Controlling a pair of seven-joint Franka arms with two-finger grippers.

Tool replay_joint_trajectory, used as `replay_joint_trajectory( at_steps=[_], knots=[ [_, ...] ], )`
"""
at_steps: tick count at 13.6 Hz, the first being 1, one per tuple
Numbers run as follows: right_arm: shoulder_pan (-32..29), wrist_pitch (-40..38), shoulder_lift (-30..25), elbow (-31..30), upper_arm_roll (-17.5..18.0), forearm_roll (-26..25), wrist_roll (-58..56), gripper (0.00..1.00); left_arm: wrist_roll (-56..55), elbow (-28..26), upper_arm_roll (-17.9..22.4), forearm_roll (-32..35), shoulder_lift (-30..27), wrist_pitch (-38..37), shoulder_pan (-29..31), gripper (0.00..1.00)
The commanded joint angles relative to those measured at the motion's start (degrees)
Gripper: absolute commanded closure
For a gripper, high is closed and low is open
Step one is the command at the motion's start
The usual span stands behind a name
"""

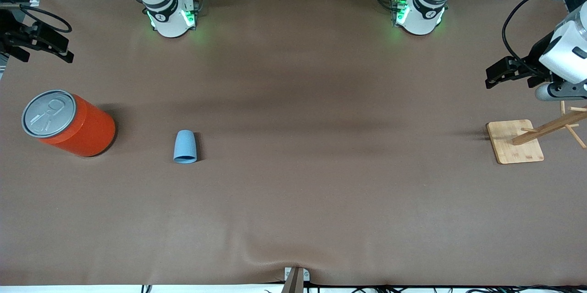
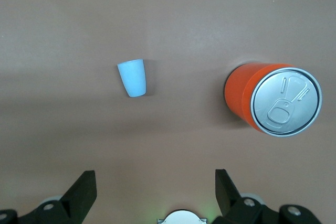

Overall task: Flip cup
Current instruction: 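Reach the right gripper toward the light blue cup lying on its side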

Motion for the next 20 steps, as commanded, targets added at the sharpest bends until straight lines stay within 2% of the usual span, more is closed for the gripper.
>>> replay_joint_trajectory(
  at_steps=[1,7,11,14,16,20],
  knots=[
    [-0.4,0.4,-0.2,-0.1,0.3,-0.1,-1.1,0.00,-0.1,0.4,-0.2,0.3,-0.5,-1.1,0.2,0.00],
    [-0.3,0.0,1.4,0.0,0.2,-0.2,-0.9,0.00,-0.5,0.5,-0.2,0.3,-0.5,-1.1,0.2,0.00],
    [0.4,0.2,9.5,0.0,0.3,-0.2,-1.2,0.00,-0.5,0.5,-0.2,0.3,-0.5,-1.1,0.1,0.00],
    [4.1,0.4,14.3,-1.3,0.4,0.0,-0.2,0.00,-0.4,0.5,-0.2,0.3,-0.4,-1.1,0.1,0.00],
    [5.6,5.3,16.1,-5.8,0.3,0.6,-0.1,0.00,-0.6,0.5,-0.2,0.3,-0.3,-1.1,0.1,0.00],
    [7.3,21.2,16.0,-20.0,0.4,0.6,-0.1,0.00,-0.5,0.5,-0.2,0.2,-0.2,-1.1,0.2,0.00]
  ],
)
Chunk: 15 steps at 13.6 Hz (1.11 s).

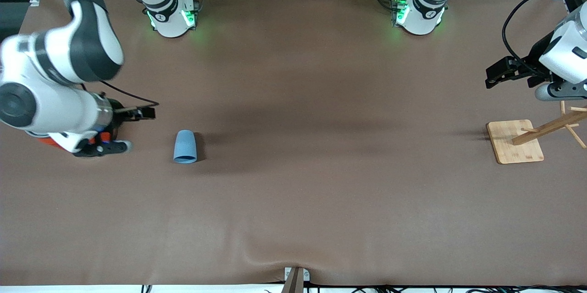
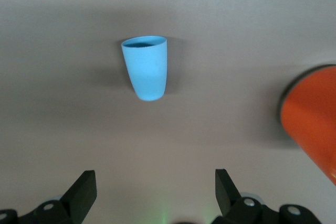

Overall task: Flip cup
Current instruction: 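Lower the right gripper and close it around the blue cup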

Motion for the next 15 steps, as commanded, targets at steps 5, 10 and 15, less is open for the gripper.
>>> replay_joint_trajectory(
  at_steps=[5,10,15],
  knots=[
    [3.7,30.1,-1.9,-24.4,-0.1,0.4,0.2,0.00,-0.5,0.5,-0.2,0.1,-0.2,-1.0,0.1,0.00],
    [5.7,37.2,2.0,-26.2,-0.1,-0.5,-1.8,0.00,-0.5,0.5,-0.2,0.0,-0.3,-1.0,0.2,0.00],
    [5.0,40.5,3.9,-26.2,-0.1,-3.8,-4.5,0.00,-0.5,0.5,-0.2,-0.1,-0.3,-1.0,0.2,0.00]
  ],
)
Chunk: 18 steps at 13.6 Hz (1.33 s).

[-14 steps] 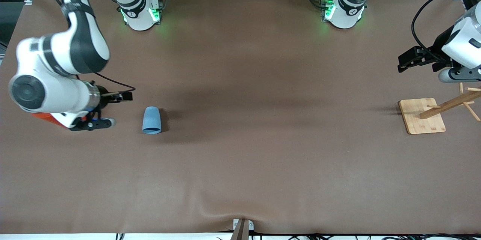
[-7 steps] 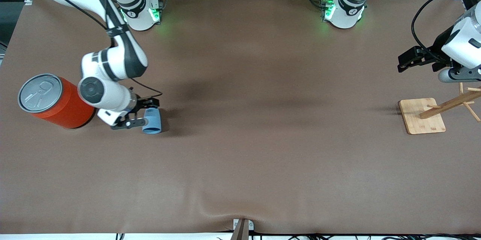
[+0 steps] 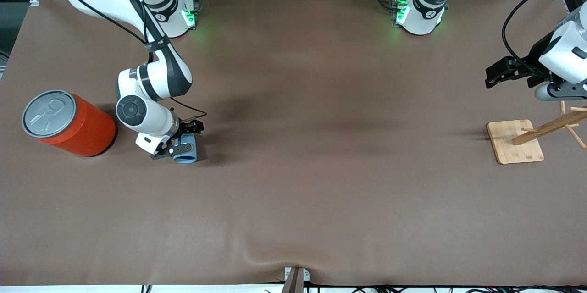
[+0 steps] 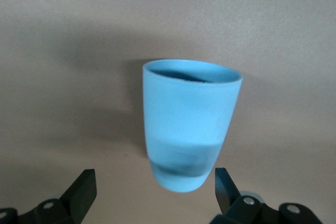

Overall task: Flip cup
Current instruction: 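Lower the right gripper and close it around the blue cup, then lift the blue cup with the right gripper toward the table middle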

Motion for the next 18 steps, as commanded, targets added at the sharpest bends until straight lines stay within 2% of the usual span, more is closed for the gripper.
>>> replay_joint_trajectory(
  at_steps=[1,6,7,8,9,11,12,14,16,18],
  knots=[
    [-0.6,2.5,1.0,-0.5,0.3,-2.1,-0.8,0.00,-0.5,0.5,-0.2,0.0,-0.3,-1.0,0.2,0.00],
    [-2.8,10.7,5.8,-0.4,0.2,-6.4,-4.9,0.00,-0.5,0.5,-0.2,0.0,-0.3,-1.0,0.2,0.00],
    [-3.6,12.3,6.4,-0.5,0.3,-6.4,-7.4,0.22,-0.5,0.5,-0.2,0.0,-0.3,-1.0,0.2,0.00],
    [-3.9,12.6,6.4,-0.4,0.3,-6.2,-8.3,0.70,-0.5,0.5,-0.2,0.0,-0.3,-1.0,0.2,0.00],
    [-3.4,12.1,6.4,0.0,0.4,-5.8,-7.9,1.00,-0.5,0.5,-0.2,0.0,-0.3,-1.0,0.2,0.00],
    [-3.1,10.0,6.3,2.7,1.0,-5.3,-6.7,1.00,-0.5,0.5,-0.2,0.0,-0.3,-1.0,0.2,0.00],
    [-3.2,6.4,6.4,6.1,2.4,-5.2,-7.0,1.00,-0.5,0.5,-0.2,0.0,-0.3,-1.0,0.2,0.00],
    [-3.0,0.6,8.3,14.3,6.5,-4.6,-7.1,1.00,-0.5,0.5,-0.2,0.0,-0.3,-1.0,0.2,0.00],
    [-2.3,-1.2,12.0,22.5,11.8,-0.5,-7.2,1.00,-0.5,0.5,-0.2,0.0,-0.3,-1.0,0.2,0.00],
    [1.5,-1.0,15.5,28.6,13.5,-0.5,-7.4,1.00,-0.4,0.5,-0.2,-0.1,-0.3,-1.0,0.2,0.00]
  ],
)
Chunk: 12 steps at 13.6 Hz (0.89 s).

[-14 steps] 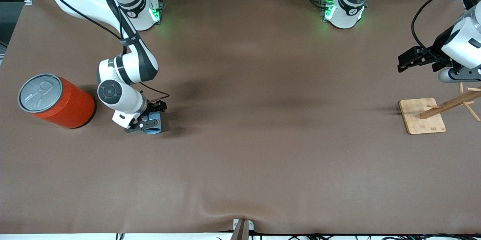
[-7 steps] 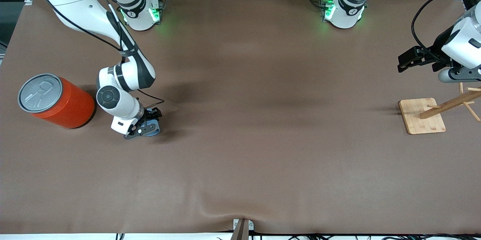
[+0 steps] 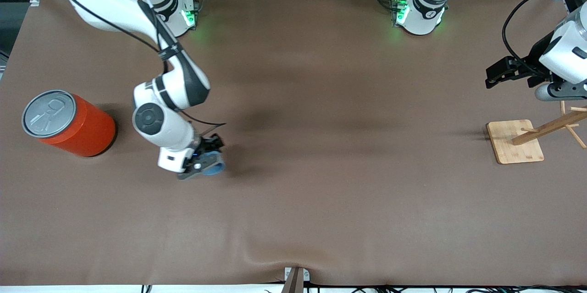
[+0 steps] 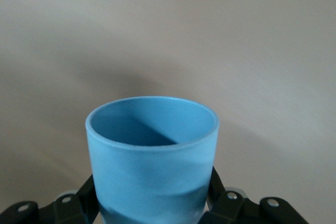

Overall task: Flip cup
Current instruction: 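Lift the blue cup with the right gripper toward the table middle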

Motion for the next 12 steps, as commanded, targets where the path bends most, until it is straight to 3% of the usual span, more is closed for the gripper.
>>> replay_joint_trajectory(
  at_steps=[1,4,5,7,9,12],
  knots=[
    [5.6,-1.1,7.5,11.8,1.6,0.5,-1.8,1.00,-0.4,0.5,-0.2,-0.4,-0.2,-1.0,0.3,0.00],
    [12.2,-0.5,12.8,20.7,1.4,-0.5,-19.8,1.00,-0.4,0.5,-0.1,-0.5,-0.2,-0.9,0.3,0.00],
    [15.0,-0.2,14.3,23.1,1.1,-0.6,-20.5,1.00,-0.4,0.5,-0.1,-0.5,-0.2,-1.0,0.4,0.00],
    [21.8,1.2,17.5,28.2,-3.5,-3.7,-21.4,1.00,-0.4,0.5,0.3,-0.3,0.1,-1.0,0.6,0.00],
    [26.6,2.0,20.4,30.0,-5.8,-10.9,-28.1,1.00,-0.1,0.5,0.4,0.2,0.8,-0.7,1.3,0.00],
    [32.4,1.4,22.6,30.6,-7.8,-14.7,-29.3,1.00,-0.1,0.5,0.7,0.3,2.0,0.6,1.6,0.00]
  ],
)
